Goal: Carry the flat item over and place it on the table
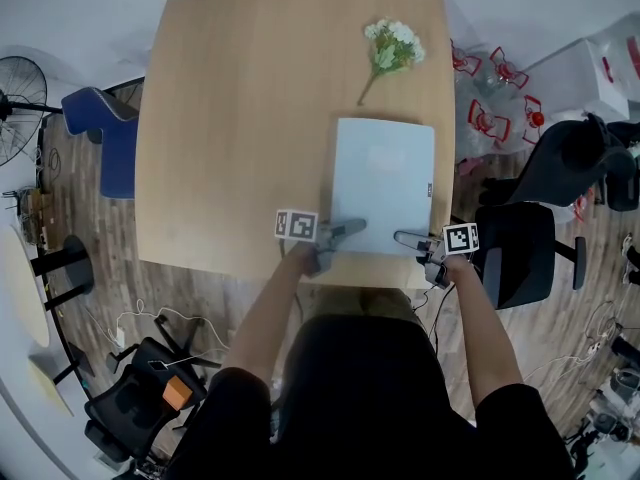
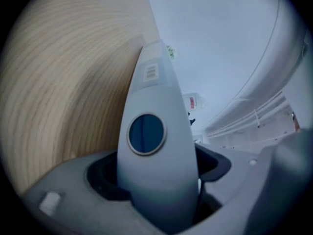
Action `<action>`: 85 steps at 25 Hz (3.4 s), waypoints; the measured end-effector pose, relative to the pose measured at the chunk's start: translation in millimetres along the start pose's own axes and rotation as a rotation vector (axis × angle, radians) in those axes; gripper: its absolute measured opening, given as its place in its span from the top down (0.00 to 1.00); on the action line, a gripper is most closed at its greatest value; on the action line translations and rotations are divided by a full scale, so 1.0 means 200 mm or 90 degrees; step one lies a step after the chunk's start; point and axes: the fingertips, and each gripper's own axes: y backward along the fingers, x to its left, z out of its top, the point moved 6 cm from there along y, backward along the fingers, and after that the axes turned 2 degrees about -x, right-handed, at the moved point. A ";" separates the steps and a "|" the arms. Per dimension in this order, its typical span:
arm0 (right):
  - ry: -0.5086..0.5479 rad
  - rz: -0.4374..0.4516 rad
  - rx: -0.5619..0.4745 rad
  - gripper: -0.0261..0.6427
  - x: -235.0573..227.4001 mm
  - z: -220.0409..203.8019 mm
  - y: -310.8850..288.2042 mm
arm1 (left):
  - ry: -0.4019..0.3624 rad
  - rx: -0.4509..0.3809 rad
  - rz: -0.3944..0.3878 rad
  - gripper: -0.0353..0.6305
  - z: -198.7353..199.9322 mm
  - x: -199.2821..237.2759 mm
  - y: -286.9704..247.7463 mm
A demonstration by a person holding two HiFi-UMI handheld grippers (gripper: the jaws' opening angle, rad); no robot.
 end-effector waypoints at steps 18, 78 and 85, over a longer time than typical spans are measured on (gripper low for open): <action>0.055 -0.199 -0.060 0.28 0.06 -0.03 0.10 | -0.067 -0.049 0.156 0.27 -0.03 -0.10 0.01; 0.572 -0.382 -0.411 0.96 1.22 -0.19 0.75 | -0.559 -0.468 0.311 0.95 -0.21 -1.33 0.58; 0.660 -0.417 -0.505 0.96 1.36 -0.10 0.82 | -0.646 -0.509 0.373 0.95 -0.13 -1.45 0.60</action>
